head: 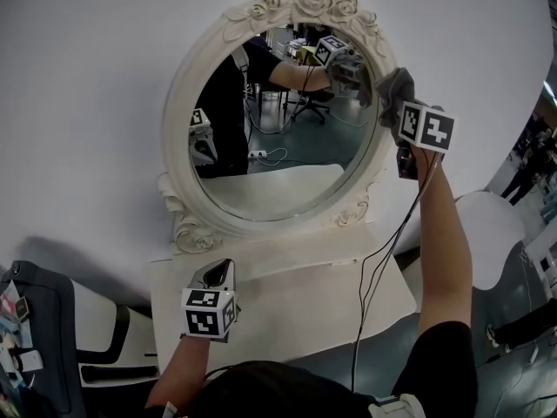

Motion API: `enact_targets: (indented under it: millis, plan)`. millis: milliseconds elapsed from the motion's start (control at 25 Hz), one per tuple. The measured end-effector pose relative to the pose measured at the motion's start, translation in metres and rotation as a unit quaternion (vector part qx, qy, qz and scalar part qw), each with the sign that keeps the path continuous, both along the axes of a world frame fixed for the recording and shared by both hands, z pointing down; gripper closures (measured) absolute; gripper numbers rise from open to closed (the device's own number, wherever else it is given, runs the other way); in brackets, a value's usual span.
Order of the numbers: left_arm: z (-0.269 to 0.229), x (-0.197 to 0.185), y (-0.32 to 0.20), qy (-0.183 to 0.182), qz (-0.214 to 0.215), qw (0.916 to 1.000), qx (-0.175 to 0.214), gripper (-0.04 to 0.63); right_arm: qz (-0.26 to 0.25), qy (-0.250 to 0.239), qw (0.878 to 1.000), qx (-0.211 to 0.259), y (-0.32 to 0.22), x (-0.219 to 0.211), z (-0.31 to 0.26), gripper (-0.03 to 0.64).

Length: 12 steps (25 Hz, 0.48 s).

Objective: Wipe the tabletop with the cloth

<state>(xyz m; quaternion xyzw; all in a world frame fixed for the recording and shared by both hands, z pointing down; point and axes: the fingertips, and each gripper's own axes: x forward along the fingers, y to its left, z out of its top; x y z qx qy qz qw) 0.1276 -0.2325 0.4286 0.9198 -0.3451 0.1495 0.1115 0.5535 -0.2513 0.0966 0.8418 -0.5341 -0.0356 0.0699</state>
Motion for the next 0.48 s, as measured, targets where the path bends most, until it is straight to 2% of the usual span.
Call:
enact_targets:
  millis: [480]
  plan:
    - [0.014, 0.022, 0.006, -0.014, 0.010, 0.9998, -0.012, 0.589, 0.010, -0.016, 0.999, -0.029, 0.006, 0.029, 0.065, 0.535]
